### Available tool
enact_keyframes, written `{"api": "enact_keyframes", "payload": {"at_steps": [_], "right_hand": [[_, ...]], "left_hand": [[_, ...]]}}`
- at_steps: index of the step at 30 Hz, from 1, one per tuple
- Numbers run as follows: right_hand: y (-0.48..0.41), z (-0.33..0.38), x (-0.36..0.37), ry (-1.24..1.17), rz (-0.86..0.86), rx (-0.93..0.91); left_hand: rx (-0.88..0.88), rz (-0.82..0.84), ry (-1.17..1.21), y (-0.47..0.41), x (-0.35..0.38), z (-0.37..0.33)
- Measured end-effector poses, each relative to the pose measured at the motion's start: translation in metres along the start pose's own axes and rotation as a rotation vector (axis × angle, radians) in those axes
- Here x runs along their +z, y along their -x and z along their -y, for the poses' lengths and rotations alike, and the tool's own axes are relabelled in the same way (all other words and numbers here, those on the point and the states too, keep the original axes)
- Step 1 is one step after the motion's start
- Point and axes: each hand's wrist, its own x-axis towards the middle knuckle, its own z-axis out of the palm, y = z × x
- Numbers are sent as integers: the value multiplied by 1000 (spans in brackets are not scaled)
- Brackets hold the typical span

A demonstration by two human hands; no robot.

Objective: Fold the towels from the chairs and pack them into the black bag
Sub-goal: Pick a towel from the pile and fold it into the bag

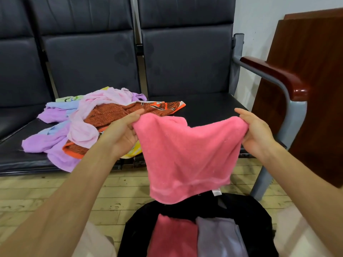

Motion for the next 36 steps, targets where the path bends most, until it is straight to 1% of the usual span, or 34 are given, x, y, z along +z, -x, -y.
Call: {"api": "enact_keyframes", "payload": {"at_steps": [2,4,6,8,11,13,15,17,20,23,26,29,31,34,36], "right_hand": [[2,4,1,-110,24,32],[5,9,4,-166,36,24],[8,16,9,-154,40,-13],[12,23,16,-162,53,-28],[17,37,28,-172,78,-40],[20,52,37,-146,85,-85],[21,73,45,-125,59,-149],[21,95,50,-81,-4,-216],[18,130,50,-47,-86,-308],[20,166,44,5,-142,-390],[31,195,31,178,-172,-497],[42,210,20,463,-175,-623],[47,215,16,539,-171,-644],[51,221,15,519,-176,-627],[53,224,14,516,-186,-615]], "left_hand": [[-11,9,137,-1,-3,-4],[35,43,222,0,-6,-9],[80,105,247,2,-9,-12],[86,149,262,2,-8,-14],[81,198,208,3,3,-23],[89,219,112,5,15,-37],[145,146,-22,10,30,-56],[244,60,-95,18,44,-77],[404,20,-220,29,55,-109],[501,-34,-334,35,58,-139],[558,-82,-373,37,57,-162],[609,-133,-447,39,56,-177],[658,-165,-579,42,56,-181],[719,-223,-886,45,54,-183],[714,-243,-910,49,56,-183]]}}
